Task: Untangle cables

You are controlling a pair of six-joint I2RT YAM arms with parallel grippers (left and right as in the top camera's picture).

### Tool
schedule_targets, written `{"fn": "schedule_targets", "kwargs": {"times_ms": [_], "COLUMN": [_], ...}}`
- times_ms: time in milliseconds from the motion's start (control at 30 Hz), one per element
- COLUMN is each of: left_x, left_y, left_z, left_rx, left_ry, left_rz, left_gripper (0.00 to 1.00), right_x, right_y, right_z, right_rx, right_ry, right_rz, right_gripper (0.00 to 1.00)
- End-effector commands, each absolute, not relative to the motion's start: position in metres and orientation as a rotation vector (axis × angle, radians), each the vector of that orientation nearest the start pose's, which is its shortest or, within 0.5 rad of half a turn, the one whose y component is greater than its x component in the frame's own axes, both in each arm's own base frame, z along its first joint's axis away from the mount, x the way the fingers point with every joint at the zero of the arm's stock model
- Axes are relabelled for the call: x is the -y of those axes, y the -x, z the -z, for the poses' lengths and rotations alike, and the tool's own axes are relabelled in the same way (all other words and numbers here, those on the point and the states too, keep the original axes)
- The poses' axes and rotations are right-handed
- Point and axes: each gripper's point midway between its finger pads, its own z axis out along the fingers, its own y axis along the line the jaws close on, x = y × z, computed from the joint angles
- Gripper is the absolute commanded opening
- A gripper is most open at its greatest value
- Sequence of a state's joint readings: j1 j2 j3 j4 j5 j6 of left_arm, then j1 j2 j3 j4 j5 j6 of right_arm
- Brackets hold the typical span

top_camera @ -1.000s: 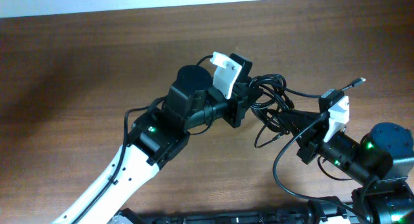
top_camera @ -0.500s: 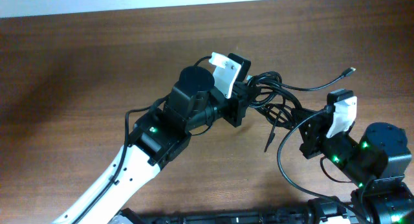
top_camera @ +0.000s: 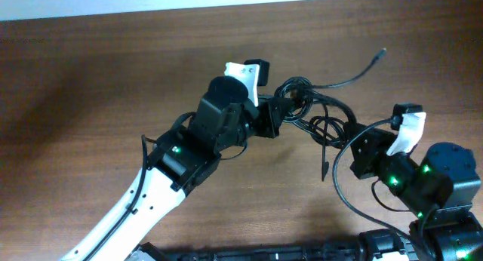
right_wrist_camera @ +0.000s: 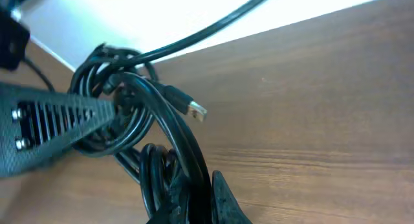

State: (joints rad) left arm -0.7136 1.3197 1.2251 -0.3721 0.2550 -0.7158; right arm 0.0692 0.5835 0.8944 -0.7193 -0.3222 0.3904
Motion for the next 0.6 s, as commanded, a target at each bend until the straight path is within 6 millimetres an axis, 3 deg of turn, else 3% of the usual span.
{"fn": "schedule_targets", "kwargs": {"times_ms": [0,67,167,333,467,567], "left_x": [0.269,0.269,0.269,0.272,0.256,0.257], "left_y": [-0.326,-0.326,-0.326,-0.33,-0.344,-0.349], "left_z": [-0.303,-0.303,-0.303,-0.313,-0.314,-0.327], "left_rx": [-2.187,-2.194,-2.19,-2.146,-2.069,-2.013], "left_ry": [0.275,0.466,0.59,0.586,0.659,0.651], "left_rz": [1.058,1.149,1.206,1.243,1.143,1.175], "left_gripper": [0.0,0.0,0.0,0.0,0.0,0.0], "right_x": [-0.042,-0.042,-0.043,-0.05,-0.083,-0.083], "right_y": [-0.233,-0.233,-0.233,-0.233,-0.228,-0.228], "right_z": [-0.302,-0.302,-0.303,-0.305,-0.332,-0.332], "right_rx": [-1.958,-1.953,-1.942,-1.921,-1.888,-1.889], "right_ry": [-0.387,-0.437,-0.501,-0.638,-0.479,-0.48], "right_rz": [-0.563,-0.601,-0.651,-0.794,-1.019,-1.017], "right_gripper": [0.04,0.04,0.04,0.04,0.04,0.04]}}
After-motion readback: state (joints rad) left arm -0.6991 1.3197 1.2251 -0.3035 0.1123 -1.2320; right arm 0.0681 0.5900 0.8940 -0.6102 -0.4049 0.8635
